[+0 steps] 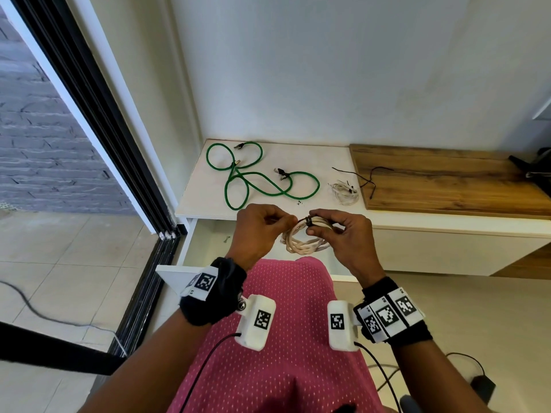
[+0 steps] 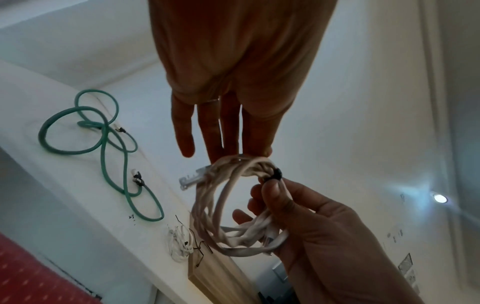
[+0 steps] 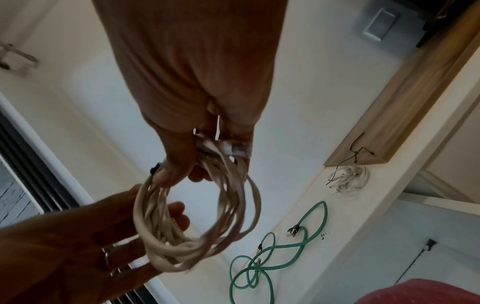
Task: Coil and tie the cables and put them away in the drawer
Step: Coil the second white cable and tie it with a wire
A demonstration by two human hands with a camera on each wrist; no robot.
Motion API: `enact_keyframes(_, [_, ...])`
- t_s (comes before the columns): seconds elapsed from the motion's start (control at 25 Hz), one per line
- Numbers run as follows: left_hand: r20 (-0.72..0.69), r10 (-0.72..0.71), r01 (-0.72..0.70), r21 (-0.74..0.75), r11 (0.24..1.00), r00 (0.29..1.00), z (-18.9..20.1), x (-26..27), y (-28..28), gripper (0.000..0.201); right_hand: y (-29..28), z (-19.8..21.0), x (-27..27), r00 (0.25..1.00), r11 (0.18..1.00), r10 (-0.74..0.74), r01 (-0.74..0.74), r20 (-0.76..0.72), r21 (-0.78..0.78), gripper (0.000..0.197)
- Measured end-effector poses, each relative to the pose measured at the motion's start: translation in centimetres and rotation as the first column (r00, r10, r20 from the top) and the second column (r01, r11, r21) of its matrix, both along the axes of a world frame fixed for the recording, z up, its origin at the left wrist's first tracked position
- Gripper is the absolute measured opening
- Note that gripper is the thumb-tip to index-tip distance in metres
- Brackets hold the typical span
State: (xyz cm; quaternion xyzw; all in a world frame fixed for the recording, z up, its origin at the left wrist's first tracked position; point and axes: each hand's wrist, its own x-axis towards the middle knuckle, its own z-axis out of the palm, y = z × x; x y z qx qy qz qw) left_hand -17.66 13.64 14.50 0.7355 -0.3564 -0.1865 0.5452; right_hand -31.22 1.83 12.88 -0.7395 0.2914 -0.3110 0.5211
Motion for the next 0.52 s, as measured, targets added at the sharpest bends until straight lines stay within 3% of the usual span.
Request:
enact_keyframes(0.28, [0.178, -0.120, 0.093, 0.153, 0.984, 0.977, 0.43, -0.14, -0.65, 0.022, 0.49, 0.13, 0.30, 0.997, 0.996, -0.068, 0.069, 0.023, -0.050, 0.036])
enact_keyframes(0.4, [0.151, -0.202, 0.170, 0.198, 0.965, 0.968, 0.30, -0.47, -0.65, 0.027, 0.55, 0.31, 0.50, 0.997, 0.998, -0.059, 0.060, 0.042, -0.022, 0.037])
enact_keyframes(0.52, [0.077, -0.171, 0.156, 0.168, 0.973, 0.982, 0.15, -0.84, -0.66, 0.024, 0.74, 0.14, 0.67, 0.997, 0.998, -0.057, 0.057, 0.051, 0.002, 0.039])
